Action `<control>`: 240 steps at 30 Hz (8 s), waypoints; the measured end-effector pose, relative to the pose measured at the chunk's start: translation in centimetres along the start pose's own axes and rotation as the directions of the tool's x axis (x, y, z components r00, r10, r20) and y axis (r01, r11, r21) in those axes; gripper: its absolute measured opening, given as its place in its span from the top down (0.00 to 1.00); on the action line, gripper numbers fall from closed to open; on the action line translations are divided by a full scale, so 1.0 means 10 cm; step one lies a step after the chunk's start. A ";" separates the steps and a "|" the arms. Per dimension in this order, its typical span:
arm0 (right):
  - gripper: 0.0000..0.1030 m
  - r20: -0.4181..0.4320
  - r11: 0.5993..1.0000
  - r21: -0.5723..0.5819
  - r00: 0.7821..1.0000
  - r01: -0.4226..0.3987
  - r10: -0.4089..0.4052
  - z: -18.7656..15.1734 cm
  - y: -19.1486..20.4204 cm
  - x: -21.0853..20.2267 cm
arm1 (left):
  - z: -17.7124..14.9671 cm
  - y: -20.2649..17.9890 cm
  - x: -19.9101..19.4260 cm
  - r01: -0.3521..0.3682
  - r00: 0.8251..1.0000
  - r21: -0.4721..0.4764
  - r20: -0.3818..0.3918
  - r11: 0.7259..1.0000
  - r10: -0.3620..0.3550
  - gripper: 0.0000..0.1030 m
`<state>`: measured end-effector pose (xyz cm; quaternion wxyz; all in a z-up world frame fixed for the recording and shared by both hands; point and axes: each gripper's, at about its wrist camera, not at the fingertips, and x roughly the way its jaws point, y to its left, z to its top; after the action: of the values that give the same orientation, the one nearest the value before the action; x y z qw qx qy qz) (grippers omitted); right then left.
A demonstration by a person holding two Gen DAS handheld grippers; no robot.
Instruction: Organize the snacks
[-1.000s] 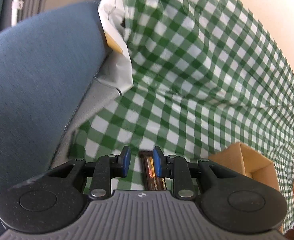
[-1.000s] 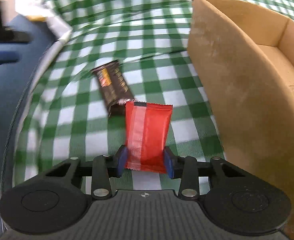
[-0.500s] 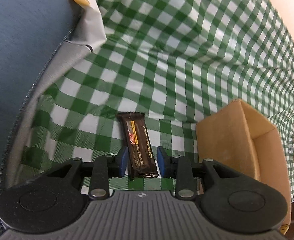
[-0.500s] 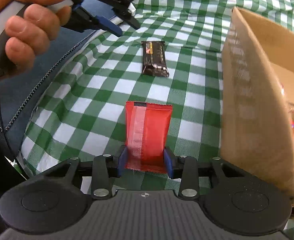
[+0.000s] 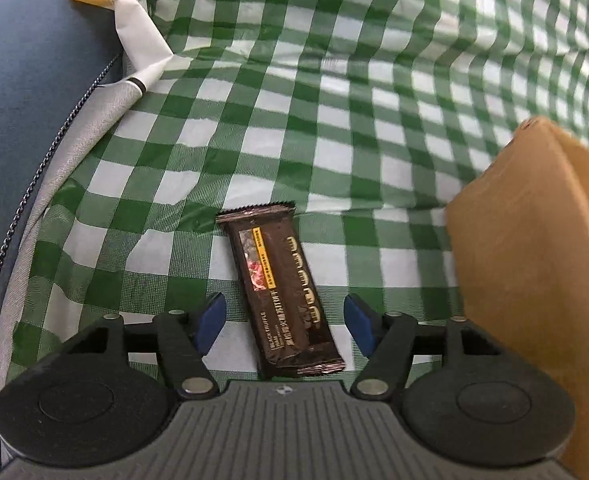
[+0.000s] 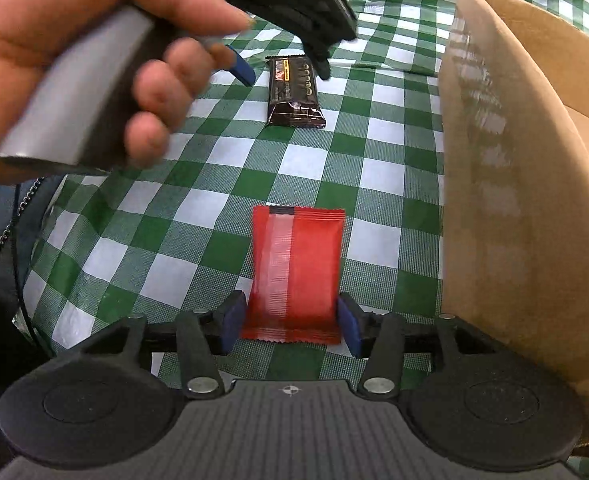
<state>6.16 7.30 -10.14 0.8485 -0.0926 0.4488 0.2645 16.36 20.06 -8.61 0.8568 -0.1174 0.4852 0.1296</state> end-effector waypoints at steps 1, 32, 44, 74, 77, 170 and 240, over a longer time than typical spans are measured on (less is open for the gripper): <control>0.49 -0.002 1.000 0.002 1.000 -0.002 0.002 0.00 -0.01 0.00 | 0.00 -0.01 0.03 -0.008 1.000 0.003 -0.004 1.000 0.008 0.31; 0.59 0.039 1.000 0.004 0.999 0.027 -0.028 0.00 0.08 -0.08 | -0.70 0.26 -0.70 0.110 0.981 0.073 -0.167 0.991 -0.097 0.58; 0.52 0.005 0.999 0.031 1.000 -0.012 0.012 -0.07 0.04 -0.06 | -0.82 0.19 -0.60 0.092 0.971 0.082 -0.227 0.992 -0.071 0.48; 0.58 0.250 0.988 -0.077 0.962 0.133 -0.110 0.08 0.25 -0.62 | -0.69 0.32 -1.06 0.052 0.994 -0.055 0.095 0.997 -0.047 0.58; 0.58 0.291 0.984 -0.102 0.950 0.147 -0.112 0.17 0.24 -0.82 | -0.71 0.35 -1.18 0.100 0.987 -0.095 0.139 0.990 -0.086 0.58; 0.58 0.477 0.862 0.274 0.719 0.426 -0.507 -0.19 -1.67 -1.58 | -1.07 -1.70 -1.71 0.374 0.719 0.465 0.401 0.802 -0.568 0.58; 0.01 0.326 0.866 0.330 0.816 0.375 -0.477 -0.71 -1.77 -1.77 | -1.68 -1.61 -1.78 0.170 0.947 0.198 0.238 0.965 -0.216 0.00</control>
<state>2.43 -16.88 -1.29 0.9637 -0.0280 0.2646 0.0206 -0.55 -2.44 -0.46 0.9280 -0.0708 0.3653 0.0160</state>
